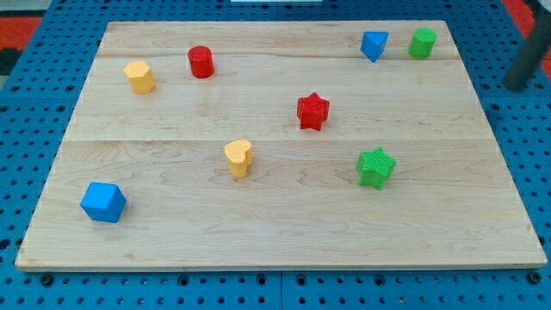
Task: Place the green star above the red star
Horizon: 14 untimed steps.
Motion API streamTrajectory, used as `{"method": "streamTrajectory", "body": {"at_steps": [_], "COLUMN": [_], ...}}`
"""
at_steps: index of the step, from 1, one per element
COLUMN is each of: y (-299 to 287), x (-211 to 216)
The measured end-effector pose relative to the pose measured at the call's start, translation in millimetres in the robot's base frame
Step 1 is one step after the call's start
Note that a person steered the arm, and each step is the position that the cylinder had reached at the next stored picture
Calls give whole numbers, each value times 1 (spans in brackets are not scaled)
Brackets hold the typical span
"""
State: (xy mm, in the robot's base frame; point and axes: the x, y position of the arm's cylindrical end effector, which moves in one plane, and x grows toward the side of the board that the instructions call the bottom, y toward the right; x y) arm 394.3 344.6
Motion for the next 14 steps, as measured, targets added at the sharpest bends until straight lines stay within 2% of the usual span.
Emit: {"method": "streamTrajectory", "body": {"at_steps": [1, 3, 5, 6, 7, 9, 10, 11, 12, 13, 14], "y": [0, -71, -204, -238, -252, -219, -217, -199, -175, -143, -142], "x": [39, 135, 130, 142, 111, 122, 113, 81, 112, 122, 98]}}
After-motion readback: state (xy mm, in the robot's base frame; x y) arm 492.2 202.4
